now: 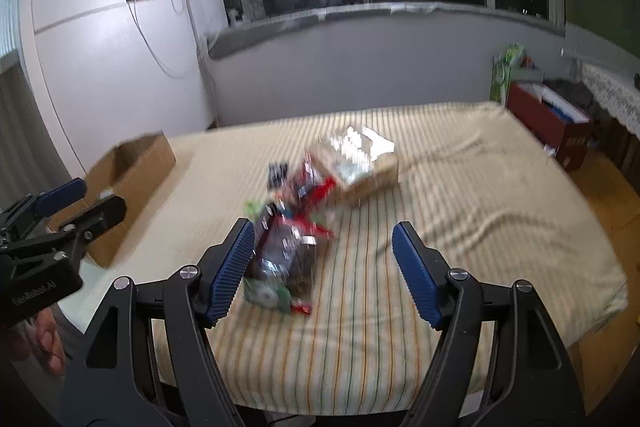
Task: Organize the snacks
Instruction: 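Move both open tools back over the snack pile, then grasp the dark chocolate bar with the left tool while the right tool grasps the green candy packet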
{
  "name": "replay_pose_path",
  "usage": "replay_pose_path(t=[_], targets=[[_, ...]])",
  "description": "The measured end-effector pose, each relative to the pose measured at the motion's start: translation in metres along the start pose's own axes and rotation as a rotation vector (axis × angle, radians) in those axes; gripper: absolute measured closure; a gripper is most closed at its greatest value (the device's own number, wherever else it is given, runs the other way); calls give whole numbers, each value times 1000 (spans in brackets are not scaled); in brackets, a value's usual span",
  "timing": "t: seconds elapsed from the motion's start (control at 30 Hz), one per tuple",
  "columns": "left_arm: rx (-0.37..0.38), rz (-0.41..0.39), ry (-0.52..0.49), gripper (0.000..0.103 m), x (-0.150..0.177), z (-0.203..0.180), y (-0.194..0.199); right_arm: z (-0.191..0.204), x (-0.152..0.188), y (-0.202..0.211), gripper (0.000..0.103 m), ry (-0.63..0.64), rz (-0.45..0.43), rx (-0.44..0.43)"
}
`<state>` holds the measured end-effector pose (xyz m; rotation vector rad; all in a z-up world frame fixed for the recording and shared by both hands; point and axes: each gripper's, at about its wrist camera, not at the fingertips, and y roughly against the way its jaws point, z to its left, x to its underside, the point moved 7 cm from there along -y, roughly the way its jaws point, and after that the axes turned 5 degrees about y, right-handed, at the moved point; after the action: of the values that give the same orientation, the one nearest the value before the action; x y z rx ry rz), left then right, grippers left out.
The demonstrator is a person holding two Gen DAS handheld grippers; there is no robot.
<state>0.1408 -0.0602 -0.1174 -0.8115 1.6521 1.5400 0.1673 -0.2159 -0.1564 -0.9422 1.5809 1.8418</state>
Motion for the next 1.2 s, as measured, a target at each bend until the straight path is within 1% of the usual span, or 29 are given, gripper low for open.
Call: replay_pose_path(t=[0.07,0.2,0.27,0.37,0.43,0.5,0.6,0.7,0.8,0.87,0.9,0.93,0.97,1.0,1.03,1.07,1.1,1.13,1.17,1.2], targets=[[8,39,-2,24,15,-5,-14,1,14,-10,29,2,33,-11],[19,101,-10,24,44,-11,-30,7,39,-25,29,14,88,-30],[26,130,-11,24,55,-12,-35,11,44,-28,29,20,96,-34],[28,143,-11,24,61,-10,-37,18,42,-30,29,30,97,-43],[32,142,-8,24,59,-8,-36,25,40,-30,29,48,93,-59],[41,133,5,24,51,-4,-36,35,40,-31,29,76,93,-85],[60,113,10,24,33,-2,-40,45,43,-36,29,98,100,-96],[109,109,11,24,16,-9,-51,49,46,-42,29,82,96,-105],[210,180,30,24,14,-23,-72,52,50,-48,29,75,94,-102],[257,231,17,24,18,-36,-88,53,51,-51,29,81,85,-91],[275,249,6,24,21,-42,-93,54,51,-51,32,90,79,-80],[287,268,-6,24,25,-48,-99,54,51,-52,39,101,74,-68],[297,283,-12,24,28,-53,-104,53,51,-53,44,108,69,-55],[305,293,-16,25,30,-57,-108,50,50,-53,56,113,64,-42],[322,297,-11,36,32,-60,-110,48,50,-53,66,113,60,-37],[353,297,0,43,32,-62,-111,46,50,-53,68,110,55,-48],[369,294,8,53,31,-62,-111,44,50,-53,72,107,52,-59],[367,285,8,64,29,-62,-111,43,50,-53,77,109,52,-58],[368,273,4,71,29,-61,-110,42,51,-53,78,115,48,-60],[351,266,-3,85,29,-59,-110,40,50,-53,79,113,45,-67]])
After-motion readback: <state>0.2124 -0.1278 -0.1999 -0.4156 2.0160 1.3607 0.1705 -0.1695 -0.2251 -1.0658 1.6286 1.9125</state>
